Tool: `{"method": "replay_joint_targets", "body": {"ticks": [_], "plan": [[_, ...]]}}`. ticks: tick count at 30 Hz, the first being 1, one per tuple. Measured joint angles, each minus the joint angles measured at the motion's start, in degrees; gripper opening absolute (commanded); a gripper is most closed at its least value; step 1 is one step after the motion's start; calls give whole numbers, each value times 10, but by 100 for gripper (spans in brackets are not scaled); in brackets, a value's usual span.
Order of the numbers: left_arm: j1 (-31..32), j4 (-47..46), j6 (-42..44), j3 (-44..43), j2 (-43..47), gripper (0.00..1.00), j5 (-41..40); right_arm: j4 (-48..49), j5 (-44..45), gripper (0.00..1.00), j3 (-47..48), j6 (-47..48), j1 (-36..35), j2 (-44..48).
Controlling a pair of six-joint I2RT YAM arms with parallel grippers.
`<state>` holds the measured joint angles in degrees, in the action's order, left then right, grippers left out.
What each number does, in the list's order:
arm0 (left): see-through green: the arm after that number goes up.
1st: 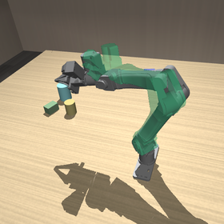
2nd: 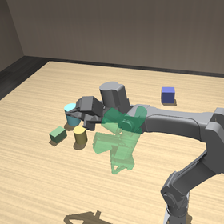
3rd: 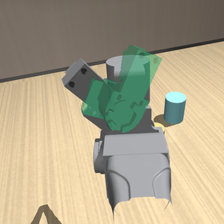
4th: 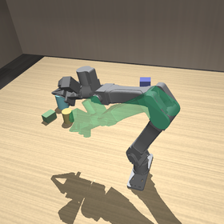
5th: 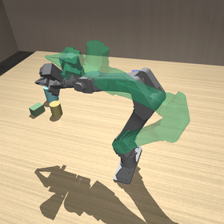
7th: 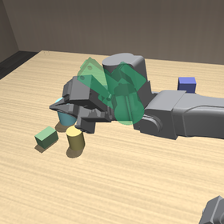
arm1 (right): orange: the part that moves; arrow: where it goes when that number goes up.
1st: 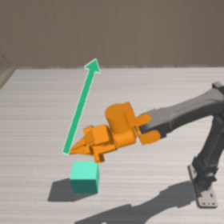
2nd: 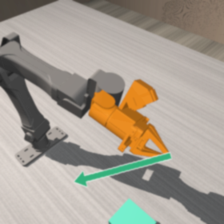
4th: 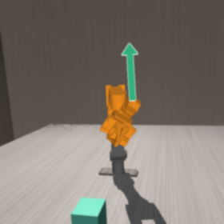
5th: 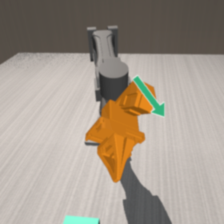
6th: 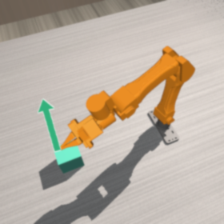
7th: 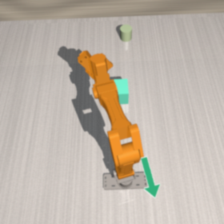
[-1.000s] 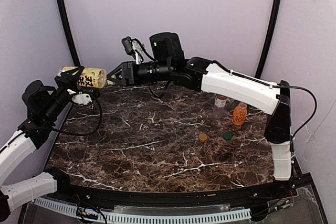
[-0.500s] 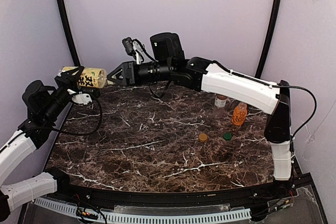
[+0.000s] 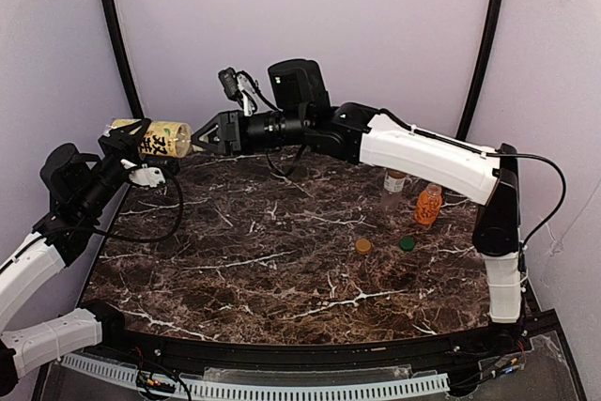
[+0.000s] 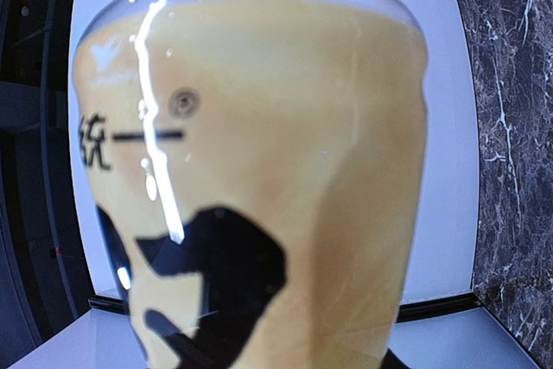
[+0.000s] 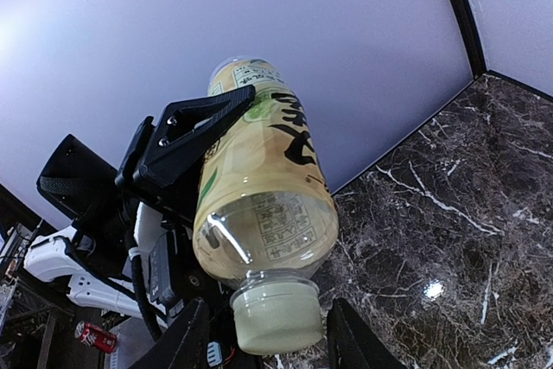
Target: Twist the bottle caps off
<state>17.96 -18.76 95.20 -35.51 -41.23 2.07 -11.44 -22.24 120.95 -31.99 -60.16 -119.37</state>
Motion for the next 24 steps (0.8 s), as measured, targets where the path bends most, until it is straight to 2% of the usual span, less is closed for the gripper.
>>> {"method": "replay_joint_targets", "body": {"ticks": [3, 6, 11, 13, 17, 20, 24], "plan": [[0, 0, 0, 0, 0, 38, 0, -1, 2, 45, 0, 0, 1, 0], [0, 0, 0, 0, 0, 38, 0, -2, 4, 38, -1, 2, 2, 0], [0, 0, 0, 0, 0, 38, 0, -3, 6, 38, -2, 2, 2, 0], [0, 0, 0, 0, 0, 38, 0, -3, 6, 34, -2, 2, 2, 0], [0, 0, 0, 0, 0, 38, 0, -2, 1, 21, -2, 3, 2, -3], [0, 1, 0, 0, -1, 38, 0, 2, -13, 0, 2, 5, 5, -8], [0, 13, -7, 0, 1, 37, 0, 5, -32, 0, 6, 16, 8, -15]]}}
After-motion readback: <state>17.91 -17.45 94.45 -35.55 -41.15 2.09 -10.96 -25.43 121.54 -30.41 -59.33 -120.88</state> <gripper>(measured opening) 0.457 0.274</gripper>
